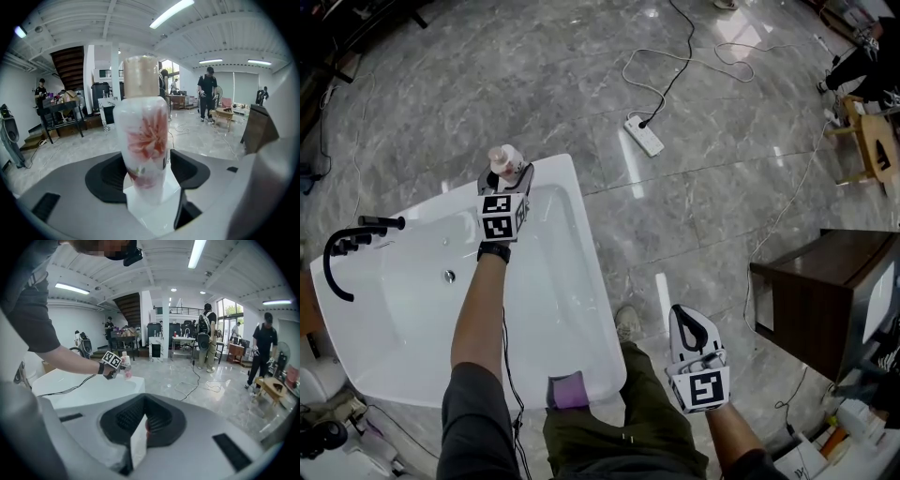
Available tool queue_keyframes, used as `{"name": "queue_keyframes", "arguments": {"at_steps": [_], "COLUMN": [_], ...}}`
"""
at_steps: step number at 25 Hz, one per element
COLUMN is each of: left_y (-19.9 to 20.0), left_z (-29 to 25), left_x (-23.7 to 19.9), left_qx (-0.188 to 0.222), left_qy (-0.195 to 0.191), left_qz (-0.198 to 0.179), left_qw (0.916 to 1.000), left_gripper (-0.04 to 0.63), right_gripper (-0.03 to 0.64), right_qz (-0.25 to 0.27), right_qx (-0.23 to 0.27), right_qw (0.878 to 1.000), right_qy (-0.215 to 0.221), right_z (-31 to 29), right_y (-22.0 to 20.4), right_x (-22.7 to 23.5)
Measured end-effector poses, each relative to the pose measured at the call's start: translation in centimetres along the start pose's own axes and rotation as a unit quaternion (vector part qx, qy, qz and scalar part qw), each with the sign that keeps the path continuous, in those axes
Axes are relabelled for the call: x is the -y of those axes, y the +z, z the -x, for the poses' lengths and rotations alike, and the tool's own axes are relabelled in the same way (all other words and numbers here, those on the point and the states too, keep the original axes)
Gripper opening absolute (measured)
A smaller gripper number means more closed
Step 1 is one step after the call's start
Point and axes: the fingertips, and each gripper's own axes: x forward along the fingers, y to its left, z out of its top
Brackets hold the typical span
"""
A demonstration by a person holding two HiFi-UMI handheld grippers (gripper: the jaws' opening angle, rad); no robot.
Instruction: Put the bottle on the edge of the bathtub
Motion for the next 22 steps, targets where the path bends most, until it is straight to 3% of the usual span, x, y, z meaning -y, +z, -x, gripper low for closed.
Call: {"name": "queue_keyframes", "arguments": {"at_steps": [10, 22], "left_y": [0.1, 3.9], "left_z": [6.0, 21.5], "left_x": [0.3, 4.3], "left_qx": [0.001, 0.019], "left_qy": [0.0, -0.032], "left_qz": [0.044, 0.041], "left_qw": [0.9991, 0.9985], "left_gripper": [0.285, 0.215], "right_gripper": [0.002, 0.002], "right_qz": [0.017, 0.031], "right_qx": [0.029, 0.077], "right_qw": [0.999, 0.996], "right_qy": [0.006, 0.035], "right_z": [-0.1, 4.0], "right_y": [3.2, 10.2], "right_x": [-1.9, -8.0]}}
